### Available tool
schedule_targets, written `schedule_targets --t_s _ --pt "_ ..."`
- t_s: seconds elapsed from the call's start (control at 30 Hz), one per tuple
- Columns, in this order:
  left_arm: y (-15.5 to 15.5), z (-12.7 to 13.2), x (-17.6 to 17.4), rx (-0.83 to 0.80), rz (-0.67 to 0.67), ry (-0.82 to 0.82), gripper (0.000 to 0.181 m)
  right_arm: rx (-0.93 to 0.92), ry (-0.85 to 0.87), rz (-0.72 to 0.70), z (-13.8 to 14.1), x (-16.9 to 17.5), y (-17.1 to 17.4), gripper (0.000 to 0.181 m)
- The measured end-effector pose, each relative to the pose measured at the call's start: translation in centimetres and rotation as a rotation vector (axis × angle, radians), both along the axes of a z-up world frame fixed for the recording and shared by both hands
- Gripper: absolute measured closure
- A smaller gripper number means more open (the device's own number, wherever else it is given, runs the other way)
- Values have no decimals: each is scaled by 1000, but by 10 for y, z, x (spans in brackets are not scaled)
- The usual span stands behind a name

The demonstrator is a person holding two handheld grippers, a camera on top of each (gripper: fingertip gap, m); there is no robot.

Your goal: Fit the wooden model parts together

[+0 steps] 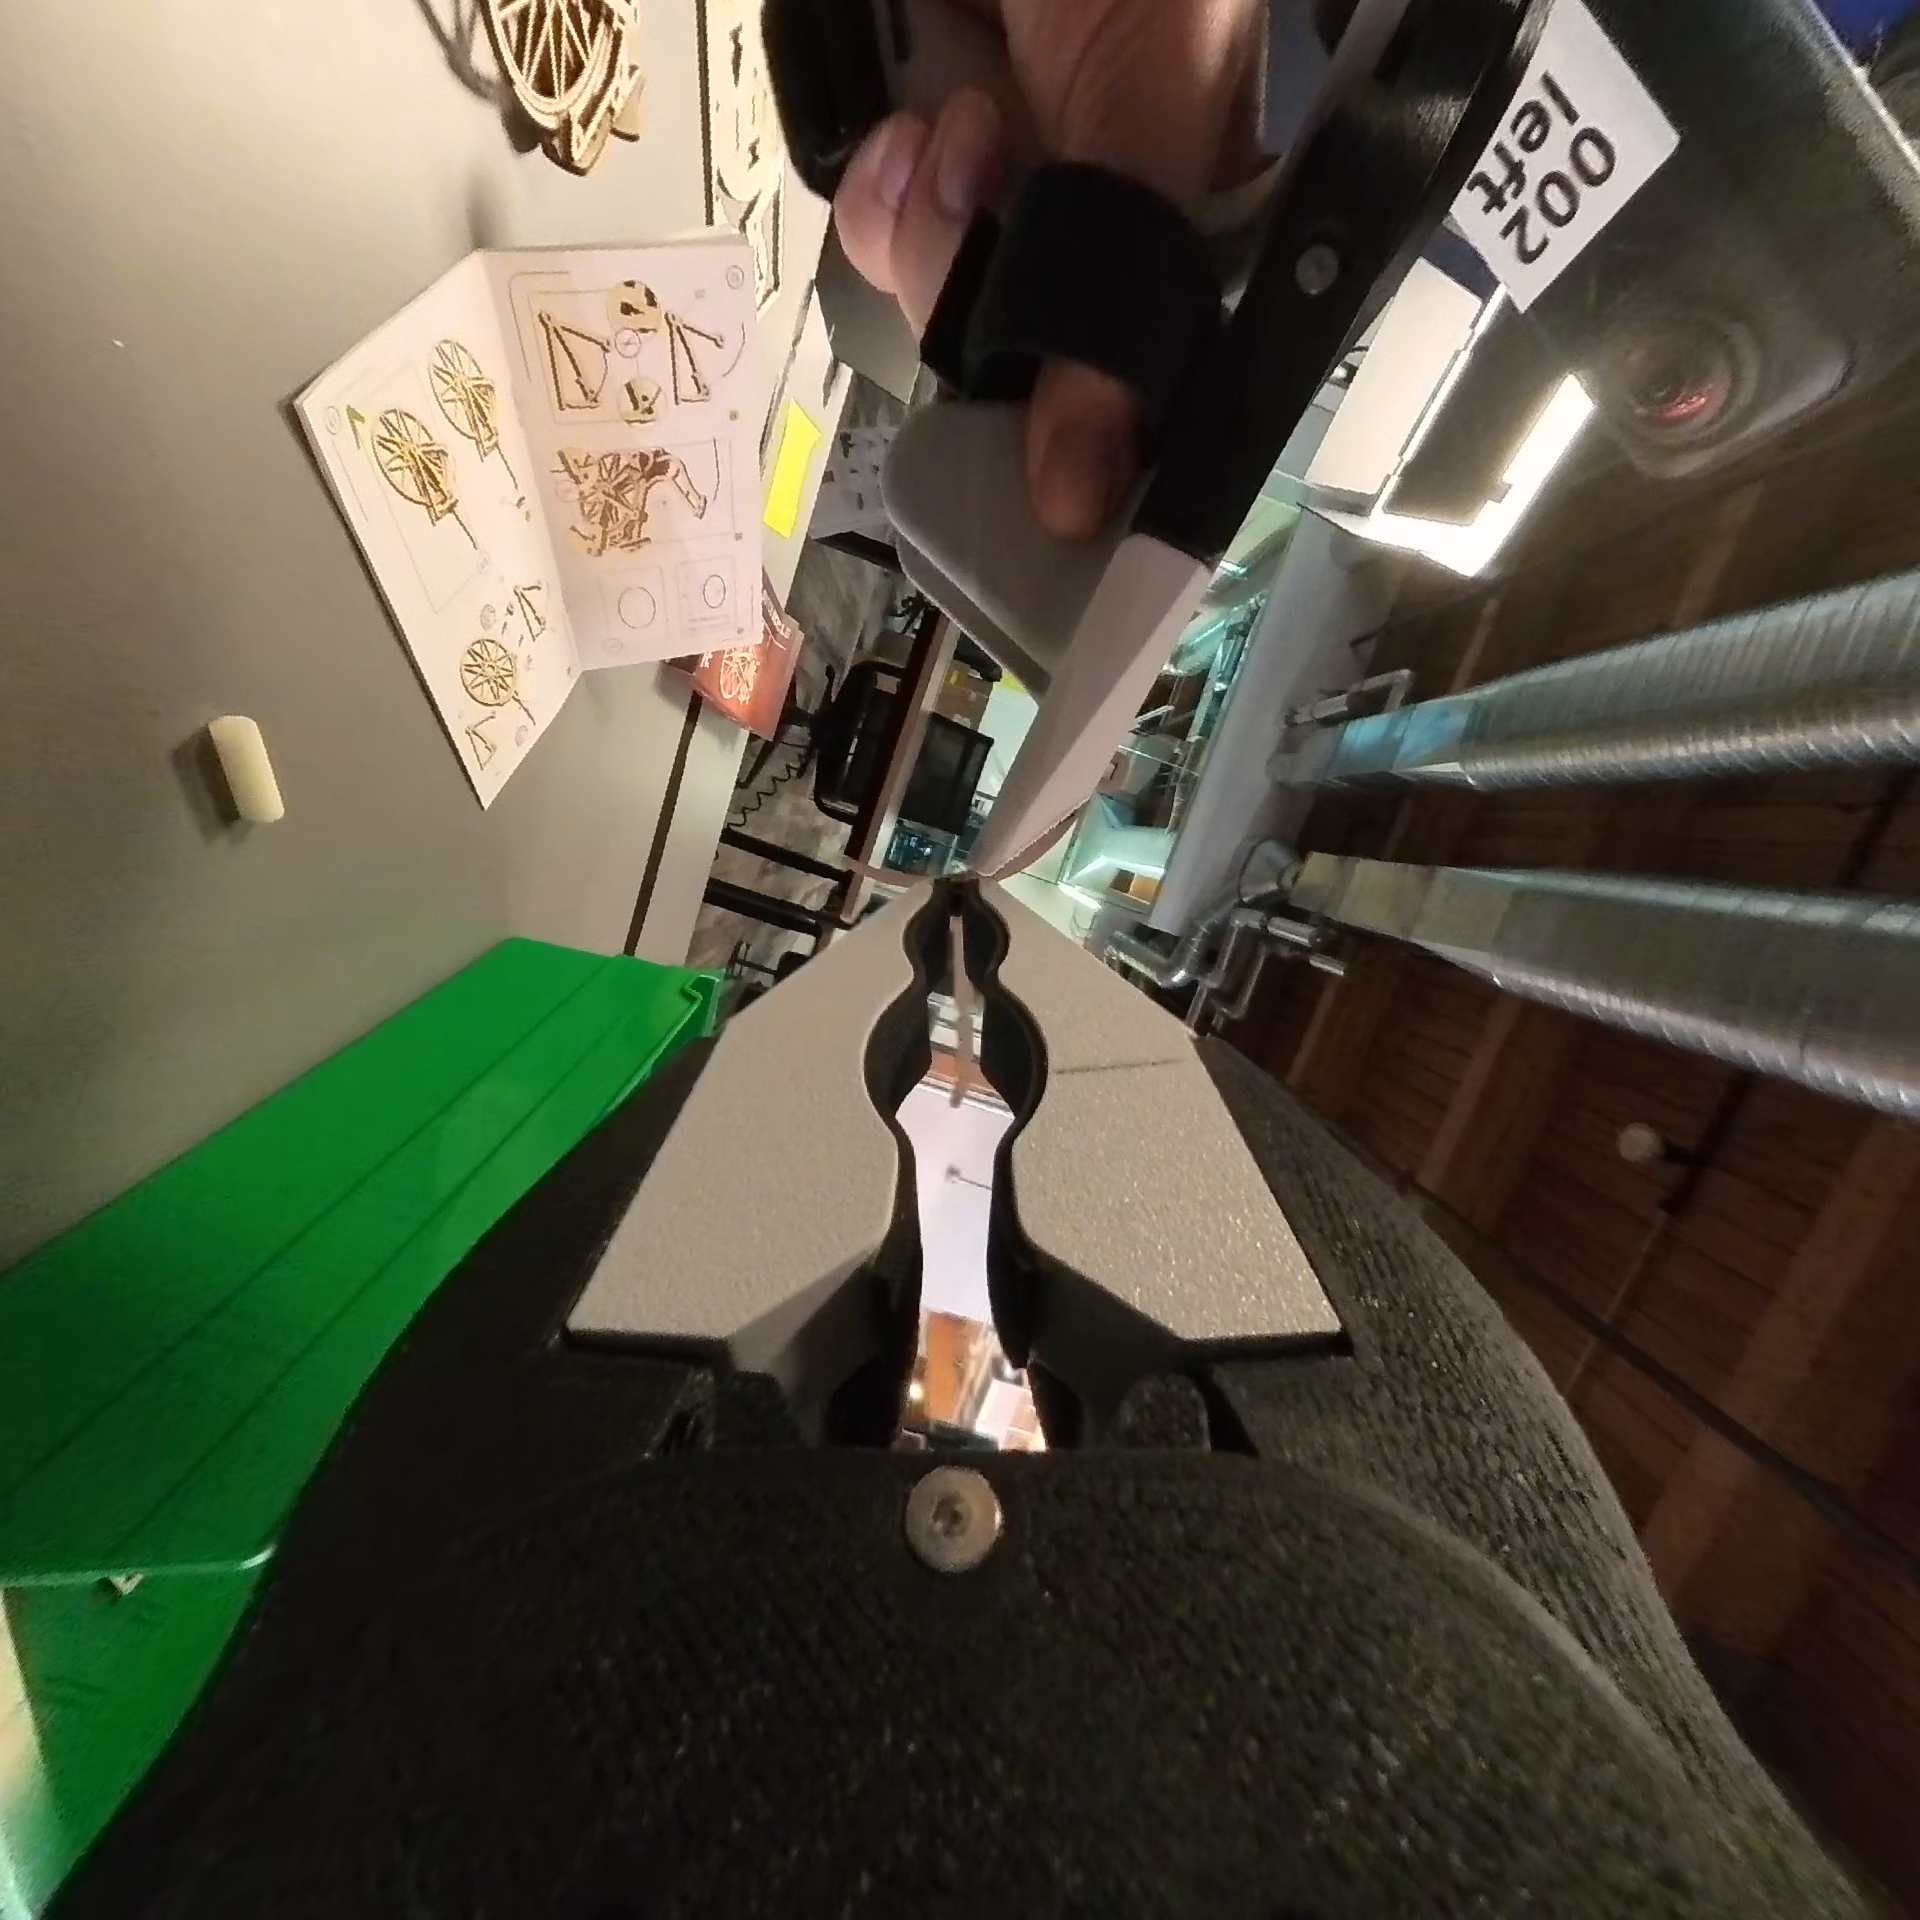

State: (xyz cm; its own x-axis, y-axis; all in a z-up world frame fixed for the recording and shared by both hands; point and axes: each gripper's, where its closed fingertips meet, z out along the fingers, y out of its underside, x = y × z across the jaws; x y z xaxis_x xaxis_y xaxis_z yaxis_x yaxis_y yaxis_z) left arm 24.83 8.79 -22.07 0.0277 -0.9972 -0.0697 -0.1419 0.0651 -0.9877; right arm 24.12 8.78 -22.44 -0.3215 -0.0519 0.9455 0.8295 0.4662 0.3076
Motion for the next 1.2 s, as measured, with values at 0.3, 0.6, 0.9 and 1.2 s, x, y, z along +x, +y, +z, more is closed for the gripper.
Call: schedule_targets --t_s 0.3,0.6,0.9,1.2 --pt "0 -1 1 3 4 6 180 -6 25 -7 1 2 0 181" --pt "-7 -7 0 86 -33 49 180 -105 30 59 -6 1 -6 181" --pt "-9 -9 0 115 -64 53 180 -211 75 76 -7 1 -9 181" --pt "-17 -5 -8 55 -147 54 180 -301 119 125 -2 -7 -18 181"
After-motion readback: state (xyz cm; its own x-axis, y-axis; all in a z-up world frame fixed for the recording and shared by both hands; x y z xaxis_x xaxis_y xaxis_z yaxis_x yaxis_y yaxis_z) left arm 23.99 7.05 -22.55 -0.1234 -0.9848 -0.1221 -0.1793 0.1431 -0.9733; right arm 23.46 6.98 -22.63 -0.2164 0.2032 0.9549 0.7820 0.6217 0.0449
